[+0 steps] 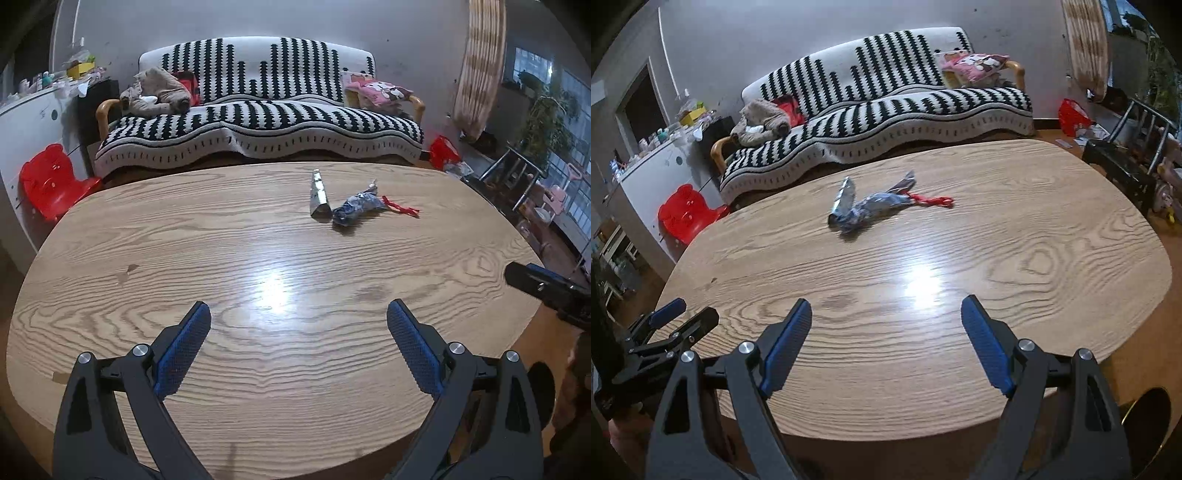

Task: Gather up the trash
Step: 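Return both tools to the table, then grasp the silver foil strip with the left tool while the right tool grasps the crumpled foil wrapper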

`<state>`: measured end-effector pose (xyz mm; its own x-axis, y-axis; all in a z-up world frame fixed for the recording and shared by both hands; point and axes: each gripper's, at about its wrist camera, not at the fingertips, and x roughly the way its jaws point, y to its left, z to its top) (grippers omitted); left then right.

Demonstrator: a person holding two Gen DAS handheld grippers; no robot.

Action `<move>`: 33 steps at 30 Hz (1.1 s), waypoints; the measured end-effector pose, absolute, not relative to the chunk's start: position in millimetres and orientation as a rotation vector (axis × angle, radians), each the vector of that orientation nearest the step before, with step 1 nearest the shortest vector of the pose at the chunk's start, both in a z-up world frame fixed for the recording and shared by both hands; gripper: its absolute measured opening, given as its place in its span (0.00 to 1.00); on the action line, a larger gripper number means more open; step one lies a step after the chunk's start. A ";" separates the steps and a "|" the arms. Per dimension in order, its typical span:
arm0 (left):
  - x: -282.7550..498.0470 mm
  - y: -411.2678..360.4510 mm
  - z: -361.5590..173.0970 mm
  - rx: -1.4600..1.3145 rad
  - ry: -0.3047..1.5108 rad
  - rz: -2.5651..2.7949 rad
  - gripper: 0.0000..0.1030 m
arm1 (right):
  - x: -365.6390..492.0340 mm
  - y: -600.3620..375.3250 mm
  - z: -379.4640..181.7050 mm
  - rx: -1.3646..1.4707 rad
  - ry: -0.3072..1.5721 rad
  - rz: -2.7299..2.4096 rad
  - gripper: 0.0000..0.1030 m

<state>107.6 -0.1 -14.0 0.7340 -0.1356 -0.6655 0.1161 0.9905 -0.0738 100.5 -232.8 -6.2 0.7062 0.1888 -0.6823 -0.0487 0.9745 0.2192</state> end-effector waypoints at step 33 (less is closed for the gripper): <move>378.3 -52.0 -91.5 -0.012 0.876 -0.140 0.85 | 387.3 -224.1 -92.5 0.537 1.134 0.101 0.46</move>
